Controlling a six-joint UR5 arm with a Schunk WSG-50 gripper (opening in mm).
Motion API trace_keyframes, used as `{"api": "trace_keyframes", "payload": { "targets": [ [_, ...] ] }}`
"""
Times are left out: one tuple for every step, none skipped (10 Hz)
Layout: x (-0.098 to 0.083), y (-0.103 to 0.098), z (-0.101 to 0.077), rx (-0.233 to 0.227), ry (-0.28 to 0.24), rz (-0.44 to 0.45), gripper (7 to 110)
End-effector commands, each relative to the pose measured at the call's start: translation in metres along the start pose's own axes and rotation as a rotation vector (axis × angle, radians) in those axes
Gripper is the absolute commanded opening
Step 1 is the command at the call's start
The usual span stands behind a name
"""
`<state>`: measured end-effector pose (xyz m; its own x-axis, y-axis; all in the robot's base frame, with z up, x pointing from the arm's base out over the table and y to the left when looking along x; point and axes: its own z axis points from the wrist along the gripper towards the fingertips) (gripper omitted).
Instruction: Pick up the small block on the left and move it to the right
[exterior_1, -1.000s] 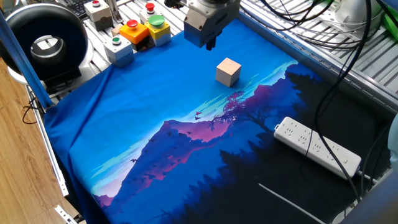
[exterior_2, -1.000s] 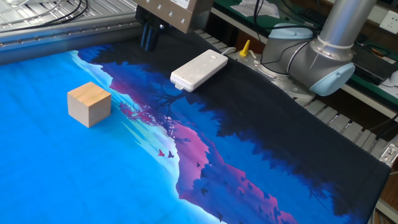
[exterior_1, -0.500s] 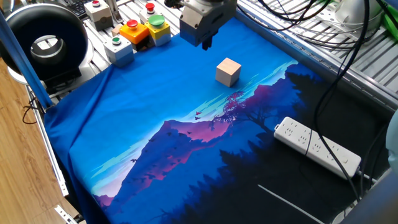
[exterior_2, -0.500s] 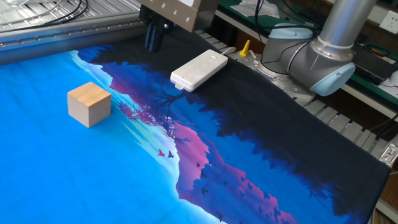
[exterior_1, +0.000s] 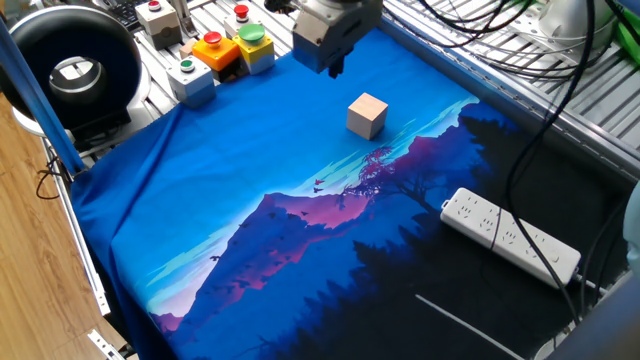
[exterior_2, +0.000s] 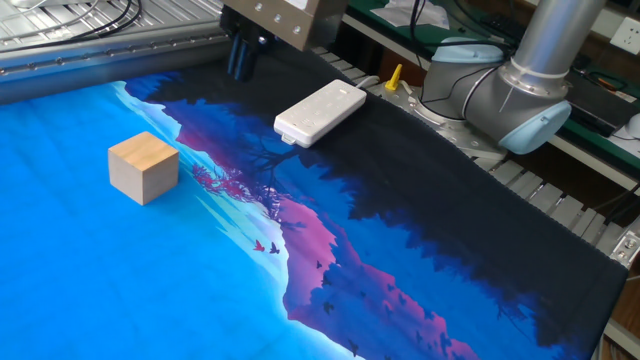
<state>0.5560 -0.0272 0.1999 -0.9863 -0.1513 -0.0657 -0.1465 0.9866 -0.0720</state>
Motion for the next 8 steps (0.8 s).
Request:
{"api": "trace_keyframes", "payload": {
  "targets": [
    [0.013,-0.024,0.017,-0.025,-0.048,-0.043,7],
    [0.015,-0.026,0.020,-0.030,-0.057,-0.053,7],
    [0.016,-0.026,0.020,-0.031,-0.056,-0.063,7],
    [0.016,-0.024,0.020,-0.040,-0.058,-0.070,7],
    [0.014,-0.019,0.020,-0.060,-0.066,-0.074,7],
    [0.012,-0.007,0.018,-0.107,-0.074,-0.055,7],
    [0.023,0.027,0.013,-0.250,-0.017,0.063,7],
    [0.038,0.028,0.012,-0.249,0.051,0.126,7]
  ]
}}
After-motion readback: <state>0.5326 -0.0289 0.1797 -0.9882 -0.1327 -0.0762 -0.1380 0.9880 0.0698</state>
